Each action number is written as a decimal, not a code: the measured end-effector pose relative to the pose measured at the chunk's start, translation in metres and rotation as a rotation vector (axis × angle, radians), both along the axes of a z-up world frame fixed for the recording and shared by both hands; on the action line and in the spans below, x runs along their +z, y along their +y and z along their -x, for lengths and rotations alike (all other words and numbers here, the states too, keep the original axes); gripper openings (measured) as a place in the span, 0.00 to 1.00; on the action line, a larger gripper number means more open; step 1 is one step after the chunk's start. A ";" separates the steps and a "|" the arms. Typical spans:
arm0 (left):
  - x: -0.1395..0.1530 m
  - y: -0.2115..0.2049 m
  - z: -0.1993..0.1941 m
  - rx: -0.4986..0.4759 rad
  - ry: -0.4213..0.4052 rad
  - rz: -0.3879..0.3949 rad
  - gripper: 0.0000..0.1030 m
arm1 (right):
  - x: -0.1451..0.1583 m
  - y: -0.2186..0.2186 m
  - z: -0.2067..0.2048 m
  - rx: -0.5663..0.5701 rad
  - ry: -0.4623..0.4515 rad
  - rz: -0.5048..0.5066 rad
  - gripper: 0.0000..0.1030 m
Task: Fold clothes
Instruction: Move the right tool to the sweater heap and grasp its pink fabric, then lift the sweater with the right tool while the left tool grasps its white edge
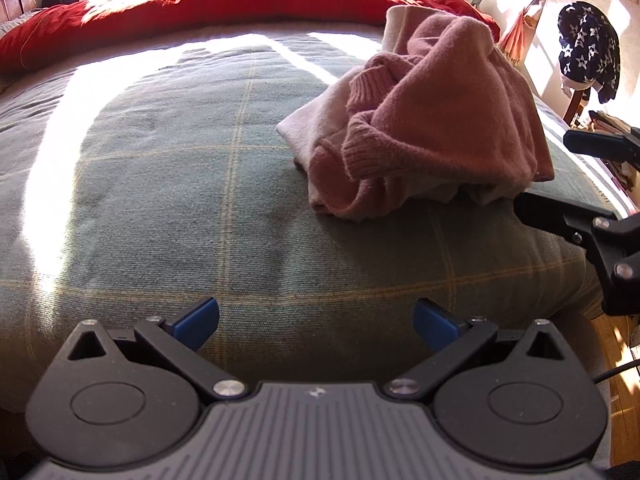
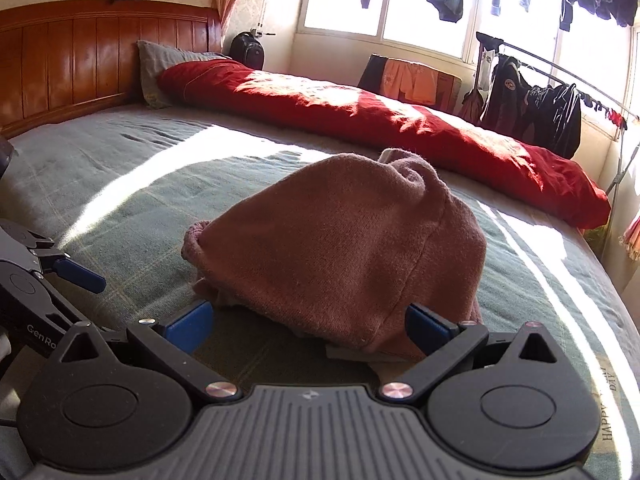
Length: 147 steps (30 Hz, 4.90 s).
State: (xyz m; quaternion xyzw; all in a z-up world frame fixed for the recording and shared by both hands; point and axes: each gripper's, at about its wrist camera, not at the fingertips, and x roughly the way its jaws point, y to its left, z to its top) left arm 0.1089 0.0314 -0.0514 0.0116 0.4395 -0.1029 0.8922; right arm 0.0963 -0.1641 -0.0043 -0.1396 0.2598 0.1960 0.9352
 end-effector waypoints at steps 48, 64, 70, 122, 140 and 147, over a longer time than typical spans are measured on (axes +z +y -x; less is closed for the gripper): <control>0.035 -0.042 -0.035 -0.282 -0.330 -0.129 0.99 | 0.038 -0.101 -0.109 -0.143 0.051 -0.008 1.00; 0.055 -0.059 -0.105 -0.161 -0.487 -0.213 0.92 | 0.033 -0.092 -0.128 -0.097 0.009 0.139 1.00; 0.060 -0.064 -0.148 -0.169 -0.495 -0.275 0.92 | 0.024 -0.095 -0.165 -0.081 0.067 0.115 1.00; 0.016 0.002 -0.146 -0.242 -0.179 0.085 0.98 | -0.021 -0.109 -0.111 -0.008 0.204 -0.200 0.97; 0.058 -0.005 -0.179 -0.458 -0.223 0.183 0.42 | -0.011 -0.127 -0.131 -0.025 0.169 -0.294 0.49; 0.059 0.008 -0.192 -0.336 -0.212 0.211 0.27 | 0.003 -0.132 -0.142 -0.074 0.132 -0.256 0.21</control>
